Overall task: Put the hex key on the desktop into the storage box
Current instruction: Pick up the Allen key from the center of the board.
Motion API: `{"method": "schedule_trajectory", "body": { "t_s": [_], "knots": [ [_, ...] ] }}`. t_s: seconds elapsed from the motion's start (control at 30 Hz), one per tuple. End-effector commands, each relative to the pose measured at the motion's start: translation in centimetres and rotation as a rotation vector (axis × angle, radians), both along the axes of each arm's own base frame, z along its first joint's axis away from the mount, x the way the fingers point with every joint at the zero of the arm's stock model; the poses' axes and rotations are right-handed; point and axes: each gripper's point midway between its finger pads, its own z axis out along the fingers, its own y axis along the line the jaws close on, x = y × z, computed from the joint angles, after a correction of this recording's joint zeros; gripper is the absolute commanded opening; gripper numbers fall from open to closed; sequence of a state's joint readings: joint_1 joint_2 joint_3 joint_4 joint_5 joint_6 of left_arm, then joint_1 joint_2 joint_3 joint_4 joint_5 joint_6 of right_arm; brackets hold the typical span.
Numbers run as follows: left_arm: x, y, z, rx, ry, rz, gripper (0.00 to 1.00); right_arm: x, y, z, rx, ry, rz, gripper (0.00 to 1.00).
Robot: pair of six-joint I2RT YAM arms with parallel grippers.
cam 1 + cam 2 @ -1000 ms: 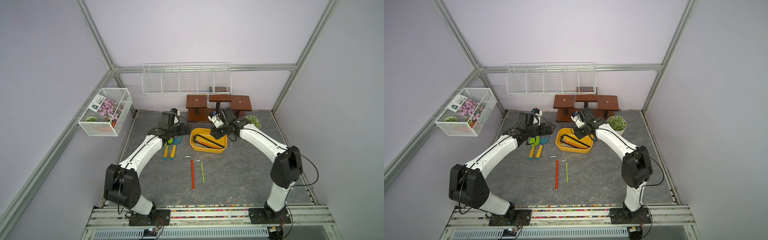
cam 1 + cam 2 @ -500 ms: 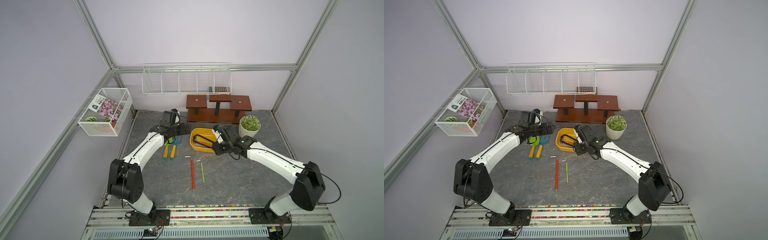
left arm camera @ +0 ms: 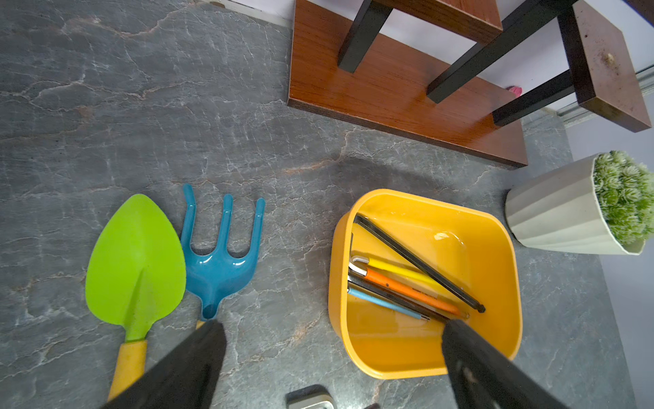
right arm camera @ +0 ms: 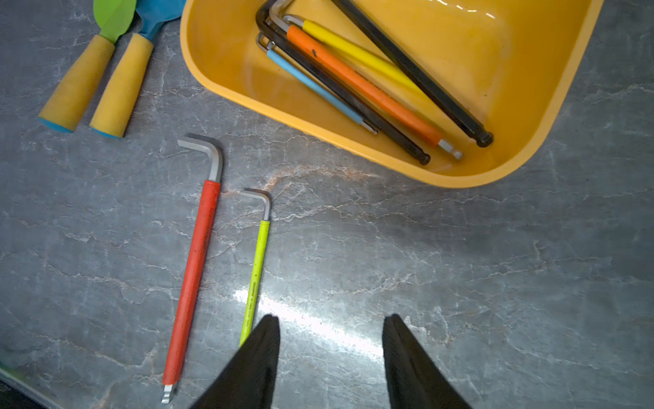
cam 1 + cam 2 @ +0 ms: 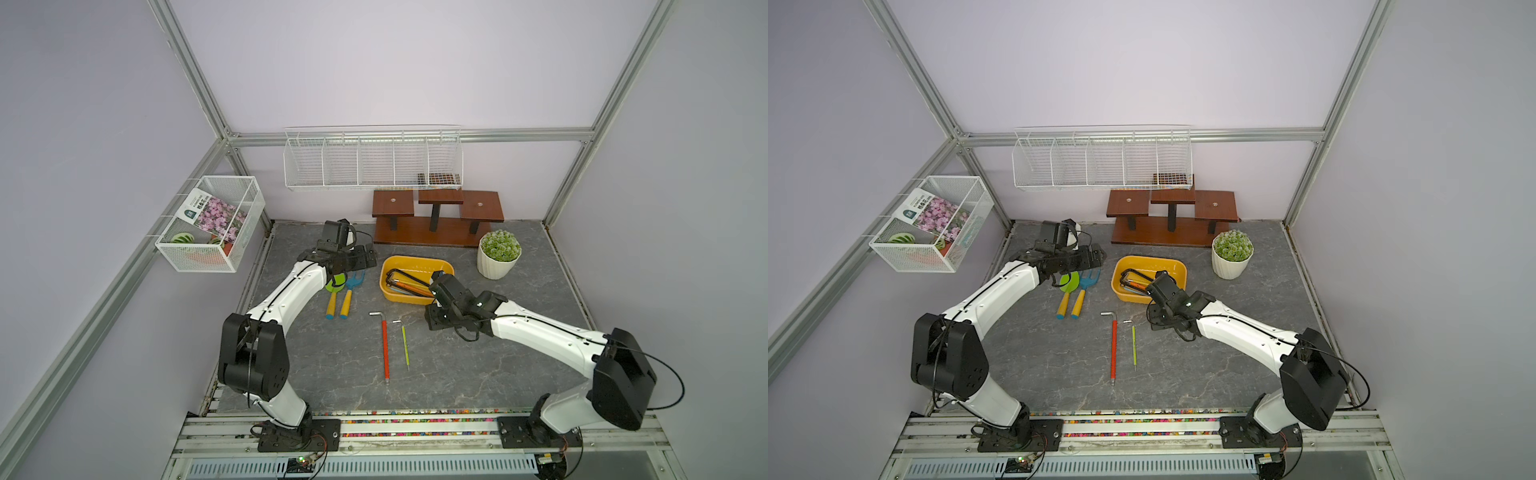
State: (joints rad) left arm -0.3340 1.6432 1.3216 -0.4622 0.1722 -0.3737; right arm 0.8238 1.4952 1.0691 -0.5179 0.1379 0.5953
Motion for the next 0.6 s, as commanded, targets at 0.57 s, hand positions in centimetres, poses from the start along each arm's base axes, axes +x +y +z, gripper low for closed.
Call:
{"method": "schedule_trajectory", "body": {
  "t_s": [0.57],
  "knots": [
    [0.5, -0.1, -0.1, -0.008, 0.021, 0.004, 1.00, -1.6, 5.6, -5.7, -0.108, 0.128, 0.052, 0.50]
  ]
}}
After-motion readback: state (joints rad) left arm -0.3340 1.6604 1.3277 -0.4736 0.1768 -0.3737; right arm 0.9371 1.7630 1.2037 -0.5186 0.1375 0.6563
